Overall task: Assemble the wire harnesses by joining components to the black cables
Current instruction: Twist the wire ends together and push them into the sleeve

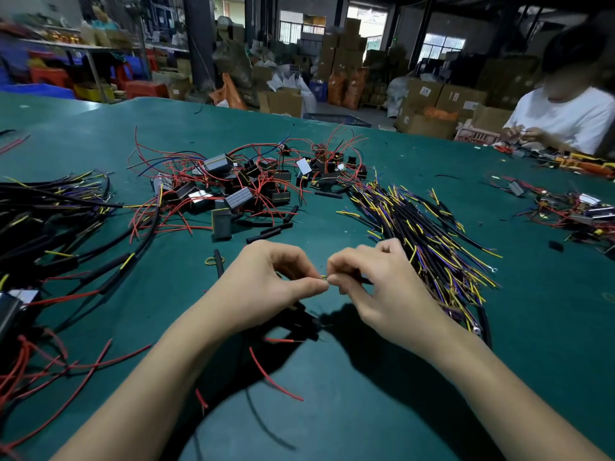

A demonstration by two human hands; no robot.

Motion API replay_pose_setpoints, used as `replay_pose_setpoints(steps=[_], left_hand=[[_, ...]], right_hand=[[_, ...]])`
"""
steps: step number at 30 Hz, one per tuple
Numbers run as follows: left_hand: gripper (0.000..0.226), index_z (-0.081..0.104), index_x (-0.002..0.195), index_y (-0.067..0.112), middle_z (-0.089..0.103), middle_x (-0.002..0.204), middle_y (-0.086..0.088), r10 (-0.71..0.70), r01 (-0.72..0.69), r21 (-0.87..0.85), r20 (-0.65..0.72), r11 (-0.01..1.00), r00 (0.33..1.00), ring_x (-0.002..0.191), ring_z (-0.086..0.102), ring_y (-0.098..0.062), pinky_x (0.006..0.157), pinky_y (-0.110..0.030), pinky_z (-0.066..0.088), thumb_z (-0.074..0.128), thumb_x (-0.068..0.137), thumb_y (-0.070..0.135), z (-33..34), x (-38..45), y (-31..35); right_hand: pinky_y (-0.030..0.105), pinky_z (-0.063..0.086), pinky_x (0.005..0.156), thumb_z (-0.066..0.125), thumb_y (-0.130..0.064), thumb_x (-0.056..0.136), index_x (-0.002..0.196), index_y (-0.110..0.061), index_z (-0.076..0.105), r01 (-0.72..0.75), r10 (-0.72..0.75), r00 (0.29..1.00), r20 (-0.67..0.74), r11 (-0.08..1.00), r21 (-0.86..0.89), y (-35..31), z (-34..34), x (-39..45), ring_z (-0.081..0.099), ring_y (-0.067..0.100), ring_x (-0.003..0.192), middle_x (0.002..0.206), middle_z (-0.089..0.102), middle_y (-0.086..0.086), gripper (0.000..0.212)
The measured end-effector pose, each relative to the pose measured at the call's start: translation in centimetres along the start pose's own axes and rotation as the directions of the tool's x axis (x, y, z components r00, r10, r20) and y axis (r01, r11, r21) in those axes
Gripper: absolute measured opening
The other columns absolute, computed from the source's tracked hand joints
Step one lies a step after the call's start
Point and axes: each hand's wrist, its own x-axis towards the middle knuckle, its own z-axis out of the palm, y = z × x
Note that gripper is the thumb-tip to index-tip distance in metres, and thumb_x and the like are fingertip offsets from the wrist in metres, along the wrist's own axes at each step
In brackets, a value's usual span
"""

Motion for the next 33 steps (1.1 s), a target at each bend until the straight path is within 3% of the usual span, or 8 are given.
replay_pose_setpoints(steps=[5, 7, 9, 11, 15, 19, 23, 33], left_hand=[[0.009, 0.07, 0.072, 0.013, 0.069, 0.067, 0.003, -0.102, 0.133, -0.262, 0.127, 0.956, 0.987, 0.064, 0.061, -0.001, 0.066, -0.01, 0.047, 0.072, 0.08, 0.017, -0.9, 0.1, 0.2], [0.008, 0.071, 0.075, 0.016, 0.071, 0.07, 0.004, -0.072, 0.082, -0.225, 0.052, 0.971, 0.996, 0.067, 0.063, -0.003, 0.071, -0.013, 0.048, 0.072, 0.082, 0.02, -0.7, 0.0, 0.3], [0.007, 0.071, 0.086, 0.017, 0.071, 0.073, 0.008, 0.077, -0.074, 0.038, -0.083, 0.997, 0.994, 0.072, 0.064, -0.005, 0.079, -0.017, 0.046, 0.073, 0.082, 0.023, -0.2, 0.0, 0.0], [0.018, 0.065, 0.098, 0.019, 0.067, 0.073, 0.015, 0.282, -0.237, 0.315, -0.108, 0.919, 0.953, 0.075, 0.062, -0.006, 0.088, -0.02, 0.037, 0.072, 0.083, 0.026, 0.3, -0.3, -0.2], [0.015, 0.065, 0.095, 0.015, 0.067, 0.075, 0.01, 0.496, -0.387, 0.514, -0.09, 0.766, 0.863, 0.07, 0.062, -0.015, 0.082, -0.034, 0.037, 0.065, 0.084, 0.026, 0.5, -0.3, -0.2], [0.011, 0.066, 0.09, 0.013, 0.066, 0.076, 0.006, 0.607, -0.447, 0.621, -0.058, 0.643, 0.792, 0.068, 0.062, -0.016, 0.073, -0.04, 0.045, 0.067, 0.082, 0.021, 0.4, 0.1, -0.1], [0.005, 0.071, 0.083, 0.014, 0.067, 0.074, 0.002, 0.678, -0.485, 0.69, -0.011, 0.537, 0.735, 0.065, 0.062, -0.02, 0.068, -0.037, 0.049, 0.069, 0.084, 0.018, 0.3, 0.3, -0.4], [0.011, 0.073, 0.083, 0.009, 0.064, 0.076, -0.005, 0.591, -0.458, 0.637, 0.005, 0.62, 0.807, 0.066, 0.061, -0.024, 0.059, -0.036, 0.048, 0.063, 0.086, 0.015, 0.5, 0.3, -0.4]], right_hand=[[0.036, 0.032, 0.073, 0.056, -0.015, 0.094, 0.081, -0.013, 0.066, 0.181, -0.301, 0.929, -0.216, 0.877, -0.444, -0.4, 0.7, 0.3, 0.05, 0.022, 0.061, 0.067, 0.059, -0.004, 0.017], [0.034, 0.03, 0.073, 0.057, -0.018, 0.094, 0.082, -0.013, 0.066, 0.134, -0.228, 0.94, -0.252, 0.93, -0.343, -0.6, 0.8, 0.5, 0.049, 0.018, 0.063, 0.071, 0.062, -0.005, 0.016], [0.034, 0.031, 0.074, 0.061, -0.02, 0.091, 0.085, -0.014, 0.067, 0.057, -0.093, 0.971, -0.222, 0.985, -0.164, -0.5, 0.9, 0.3, 0.049, 0.009, 0.066, 0.077, 0.066, -0.008, 0.01], [0.038, 0.034, 0.074, 0.06, -0.023, 0.089, 0.088, -0.018, 0.068, -0.028, 0.02, 0.988, -0.15, 0.998, -0.055, -0.4, 0.9, 0.0, 0.05, 0.005, 0.066, 0.081, 0.069, -0.012, 0.009], [0.043, 0.036, 0.078, 0.055, -0.029, 0.092, 0.088, -0.024, 0.067, -0.123, 0.124, 0.989, -0.078, 0.992, 0.014, -0.3, 0.9, -0.1, 0.055, 0.013, 0.067, 0.081, 0.068, -0.014, 0.014], [0.044, 0.043, 0.078, 0.057, -0.021, 0.095, 0.08, -0.026, 0.062, -0.159, 0.17, 0.984, -0.055, 0.975, 0.158, -0.4, 0.9, 0.1, 0.055, 0.013, 0.064, 0.065, 0.057, -0.015, 0.016], [0.02, 0.039, 0.06, 0.057, -0.013, 0.094, 0.077, -0.02, 0.062, -0.249, 0.261, 0.965, 0.01, 0.908, 0.336, -0.6, 0.8, 0.1, 0.05, 0.005, 0.057, 0.063, 0.059, -0.007, 0.019], [0.023, 0.048, 0.071, 0.063, -0.009, 0.09, 0.084, -0.018, 0.067, -0.244, 0.249, 0.968, 0.034, 0.903, 0.354, -0.2, 0.1, 0.1, 0.059, 0.006, 0.066, 0.068, 0.065, -0.009, 0.012]])
